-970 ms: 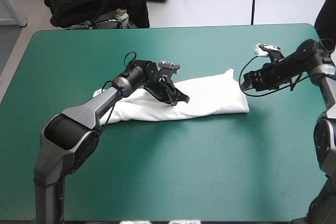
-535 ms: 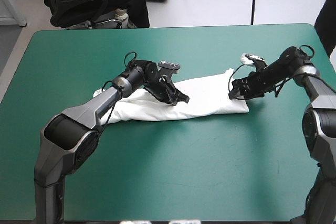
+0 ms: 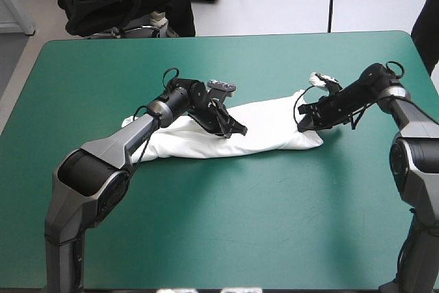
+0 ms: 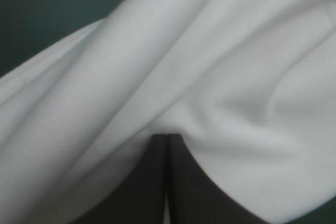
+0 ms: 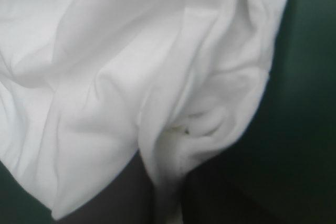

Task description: Fold the cloth

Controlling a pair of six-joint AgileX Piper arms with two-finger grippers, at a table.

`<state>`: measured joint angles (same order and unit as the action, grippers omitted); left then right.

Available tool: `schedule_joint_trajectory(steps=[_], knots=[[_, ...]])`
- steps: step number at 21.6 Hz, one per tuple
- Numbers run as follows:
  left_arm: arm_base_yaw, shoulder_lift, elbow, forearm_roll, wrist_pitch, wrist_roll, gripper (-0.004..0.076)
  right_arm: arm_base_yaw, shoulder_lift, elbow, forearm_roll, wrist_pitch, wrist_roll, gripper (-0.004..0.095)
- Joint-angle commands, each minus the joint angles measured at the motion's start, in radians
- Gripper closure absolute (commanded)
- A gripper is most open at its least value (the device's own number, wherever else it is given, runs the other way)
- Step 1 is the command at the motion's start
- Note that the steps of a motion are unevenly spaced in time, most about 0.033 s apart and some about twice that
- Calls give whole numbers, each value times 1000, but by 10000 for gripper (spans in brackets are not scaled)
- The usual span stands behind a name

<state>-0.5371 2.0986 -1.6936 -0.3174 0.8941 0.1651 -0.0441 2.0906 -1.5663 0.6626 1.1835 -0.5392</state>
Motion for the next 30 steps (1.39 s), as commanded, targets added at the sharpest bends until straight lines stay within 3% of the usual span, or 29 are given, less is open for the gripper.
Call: schedule_joint_trajectory(steps=[1, 13, 20, 25, 30], knots=[[-2, -26, -9, 51, 35, -2, 741, 17, -23, 0, -2, 35, -12, 922], [-2, -26, -9, 54, 56, -12, 741, 3, -222, -203, 95, 65, 14, 925], [0, -32, -9, 61, 36, -17, 741, 11, -255, -203, 110, 65, 12, 925], [0, -144, -65, 392, 209, -146, 741, 15, -264, -203, 131, 65, 7, 925], [37, -338, -104, 452, 292, -195, 741, 41, -277, -219, 187, 65, 3, 925]])
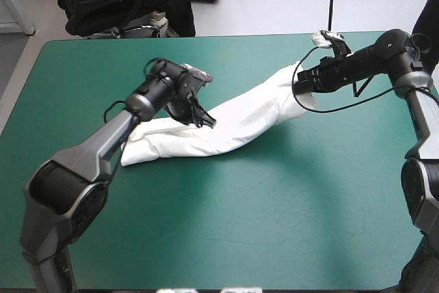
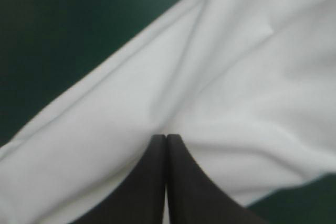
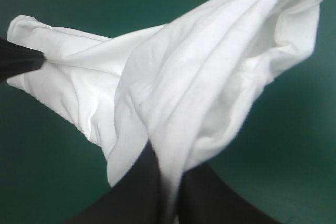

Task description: Fold the cloth

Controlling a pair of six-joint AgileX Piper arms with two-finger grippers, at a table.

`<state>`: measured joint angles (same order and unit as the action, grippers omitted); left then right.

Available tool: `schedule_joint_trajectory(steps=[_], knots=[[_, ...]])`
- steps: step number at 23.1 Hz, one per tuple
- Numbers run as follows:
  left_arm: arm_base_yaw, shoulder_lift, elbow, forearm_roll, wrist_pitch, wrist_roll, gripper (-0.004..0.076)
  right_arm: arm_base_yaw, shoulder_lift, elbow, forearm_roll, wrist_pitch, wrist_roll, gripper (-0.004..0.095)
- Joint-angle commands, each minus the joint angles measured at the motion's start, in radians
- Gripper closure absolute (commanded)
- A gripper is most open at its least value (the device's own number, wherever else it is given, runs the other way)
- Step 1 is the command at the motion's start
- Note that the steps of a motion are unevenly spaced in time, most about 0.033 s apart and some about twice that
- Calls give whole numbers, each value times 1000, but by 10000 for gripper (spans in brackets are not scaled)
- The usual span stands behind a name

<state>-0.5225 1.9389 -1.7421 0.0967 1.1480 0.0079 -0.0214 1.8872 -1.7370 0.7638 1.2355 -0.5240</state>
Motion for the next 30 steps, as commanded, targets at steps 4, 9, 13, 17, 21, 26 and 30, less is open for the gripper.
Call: schedule_joint_trajectory(steps=[4, 9, 13, 17, 21, 26, 30], knots=[[99, -424, -69, 123, 56, -54, 741, 90, -78, -98, 90, 13, 3, 925], [246, -730, -69, 227, 18, -59, 741, 234, -76, -148, 105, -41, 25, 925], [263, -907, -69, 334, -14, -66, 741, 344, -42, -151, 129, -96, 25, 925], [263, -931, -69, 376, 10, -66, 741, 422, -2, -160, 152, -164, 14, 925], [263, -927, -69, 373, 23, -70, 741, 489, 67, -224, 180, -169, 7, 925], [263, -927, -69, 373, 50, -70, 741, 551, 156, -312, 223, -160, 11, 925], [263, -927, -69, 381, 55, -70, 741, 595, 225, -393, 269, -140, 2, 871]])
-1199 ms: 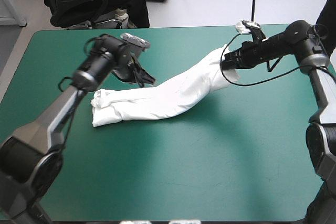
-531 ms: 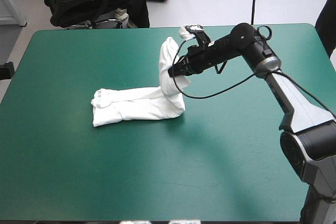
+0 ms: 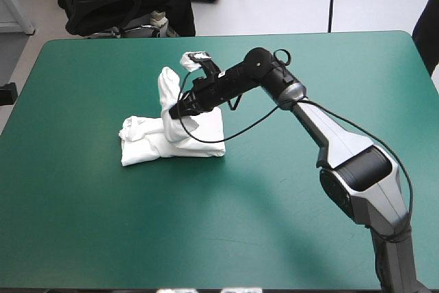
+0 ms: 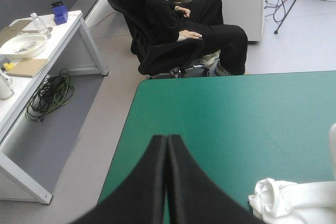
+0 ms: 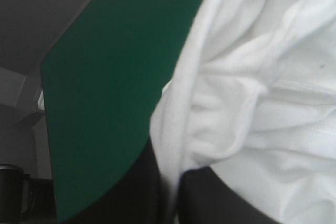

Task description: Fold the cloth

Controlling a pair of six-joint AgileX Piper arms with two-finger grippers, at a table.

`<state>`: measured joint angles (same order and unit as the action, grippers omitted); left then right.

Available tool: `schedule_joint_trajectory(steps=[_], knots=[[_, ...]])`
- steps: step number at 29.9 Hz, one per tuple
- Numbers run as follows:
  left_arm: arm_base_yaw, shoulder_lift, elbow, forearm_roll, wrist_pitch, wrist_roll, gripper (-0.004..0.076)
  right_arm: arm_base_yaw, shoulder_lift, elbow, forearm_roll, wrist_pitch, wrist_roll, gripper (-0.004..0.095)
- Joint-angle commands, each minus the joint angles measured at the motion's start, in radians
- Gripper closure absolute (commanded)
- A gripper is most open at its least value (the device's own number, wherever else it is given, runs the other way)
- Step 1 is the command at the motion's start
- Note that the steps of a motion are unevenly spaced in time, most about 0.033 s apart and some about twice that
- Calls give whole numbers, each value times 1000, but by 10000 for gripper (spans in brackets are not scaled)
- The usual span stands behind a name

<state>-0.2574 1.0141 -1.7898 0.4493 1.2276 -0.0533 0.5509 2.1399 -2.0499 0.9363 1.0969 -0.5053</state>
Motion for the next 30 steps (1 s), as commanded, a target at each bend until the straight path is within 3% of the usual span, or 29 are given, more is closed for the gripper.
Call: schedule_joint_trajectory(steps=[1, 7, 9, 15, 16, 25, 30], knots=[[-2, -3, -21, 29, -24, -9, 741, 34, -12, -99, 98, 1, -25, 822], [-2, -1, -21, 27, -24, -9, 741, 60, 28, -159, 138, 28, -46, 369], [-2, 0, -21, 27, -24, -9, 741, 60, 28, -163, 146, 33, -50, 280], [-2, 0, -21, 25, -24, -9, 741, 18, 28, -227, 43, 116, -29, 283], [-2, 1, -21, 25, -24, -9, 741, -3, 28, -237, 10, 155, -10, 283], [-2, 24, -21, -55, -26, -9, 741, -214, -68, -218, -369, 152, 220, 291], [-2, 48, -21, -107, -32, -9, 741, -277, -111, -109, -326, 152, 206, 290]])
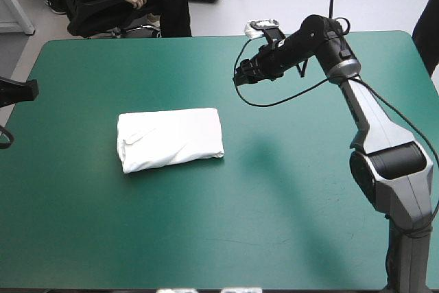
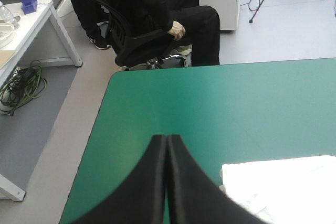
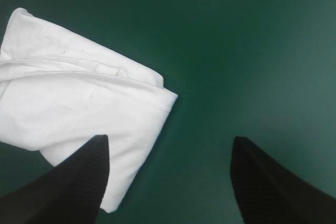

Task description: Fold the cloth

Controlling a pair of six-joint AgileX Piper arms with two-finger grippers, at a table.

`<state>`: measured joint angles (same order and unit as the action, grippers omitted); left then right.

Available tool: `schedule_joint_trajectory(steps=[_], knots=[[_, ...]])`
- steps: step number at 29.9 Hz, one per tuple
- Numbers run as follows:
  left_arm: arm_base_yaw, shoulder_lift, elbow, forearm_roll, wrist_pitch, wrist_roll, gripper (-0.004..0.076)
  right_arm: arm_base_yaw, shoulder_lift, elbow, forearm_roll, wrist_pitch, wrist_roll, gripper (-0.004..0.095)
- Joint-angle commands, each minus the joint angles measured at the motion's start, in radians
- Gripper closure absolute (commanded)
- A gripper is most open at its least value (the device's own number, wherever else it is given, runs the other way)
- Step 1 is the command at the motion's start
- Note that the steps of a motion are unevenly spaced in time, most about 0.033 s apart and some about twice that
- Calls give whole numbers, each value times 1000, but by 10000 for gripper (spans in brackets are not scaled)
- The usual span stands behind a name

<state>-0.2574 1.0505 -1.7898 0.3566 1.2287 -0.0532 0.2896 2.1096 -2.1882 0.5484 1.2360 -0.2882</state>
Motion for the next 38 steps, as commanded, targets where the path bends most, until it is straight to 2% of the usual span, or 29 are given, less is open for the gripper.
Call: schedule_joint_trajectory(steps=[1, 10, 24, 30, 33, 36, 38], knots=[[-2, 14, -21, -14, -36, -9, 741, -16, -81, 51, 73, 13, -15, 290], [-2, 51, -21, -14, -51, -4, 741, 68, -16, 156, 141, -65, -112, 290], [-2, 68, -21, -11, -43, 4, 741, 122, 115, 163, 231, -73, -134, 291], [-2, 68, -21, 9, -43, 4, 741, 144, 177, 163, 313, -37, -159, 298], [-2, 68, -21, 13, -43, 4, 741, 162, 197, 163, 316, -27, -169, 421], [-2, 68, -21, 14, -42, 4, 741, 170, 199, 165, 275, -27, -174, 699], [-2, 68, -21, 17, -39, 20, 741, 170, 199, 163, 229, -24, -198, 925]])
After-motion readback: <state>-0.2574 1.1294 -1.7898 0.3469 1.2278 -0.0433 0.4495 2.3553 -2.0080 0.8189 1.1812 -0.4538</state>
